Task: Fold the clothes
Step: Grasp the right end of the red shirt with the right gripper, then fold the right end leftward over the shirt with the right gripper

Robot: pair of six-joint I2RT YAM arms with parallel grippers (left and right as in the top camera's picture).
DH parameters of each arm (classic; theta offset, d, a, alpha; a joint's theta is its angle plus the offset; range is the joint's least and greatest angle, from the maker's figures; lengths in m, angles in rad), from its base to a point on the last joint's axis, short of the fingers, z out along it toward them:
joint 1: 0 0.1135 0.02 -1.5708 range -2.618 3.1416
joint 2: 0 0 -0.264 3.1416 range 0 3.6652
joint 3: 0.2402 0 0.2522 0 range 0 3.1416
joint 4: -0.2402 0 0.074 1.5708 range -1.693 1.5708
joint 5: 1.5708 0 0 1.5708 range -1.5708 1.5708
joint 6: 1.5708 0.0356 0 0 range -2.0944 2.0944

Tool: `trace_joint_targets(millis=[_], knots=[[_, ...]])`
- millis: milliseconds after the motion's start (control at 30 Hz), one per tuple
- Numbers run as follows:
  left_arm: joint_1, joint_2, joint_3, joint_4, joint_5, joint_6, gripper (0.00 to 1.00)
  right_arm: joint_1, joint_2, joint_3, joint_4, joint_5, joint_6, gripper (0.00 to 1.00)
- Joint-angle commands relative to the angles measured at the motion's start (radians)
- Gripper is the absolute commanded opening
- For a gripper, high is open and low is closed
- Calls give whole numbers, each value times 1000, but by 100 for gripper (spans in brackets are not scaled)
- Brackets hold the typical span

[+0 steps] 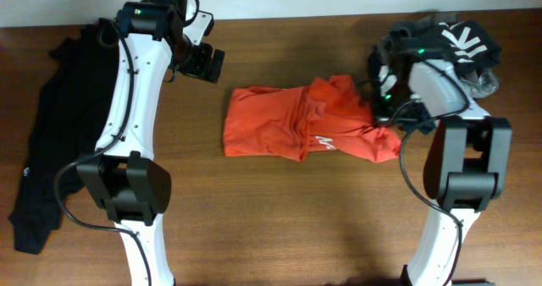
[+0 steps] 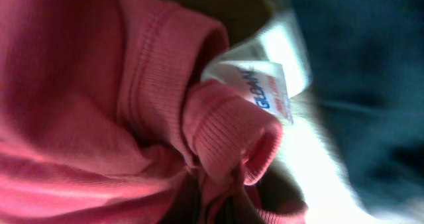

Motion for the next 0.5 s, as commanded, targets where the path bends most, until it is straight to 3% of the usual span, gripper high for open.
trace_joint_targets(millis=[0,233,467], knots=[[3,5,14,11,-11,-8,99,4,-36,124,-72,-18,-58,4],[3,5,14,13,-11,-8,99,100,-38,351,-263,-84,-83,4],[3,5,14,20,-11,-8,99,271,-38,428,-272,-123,-55,4]])
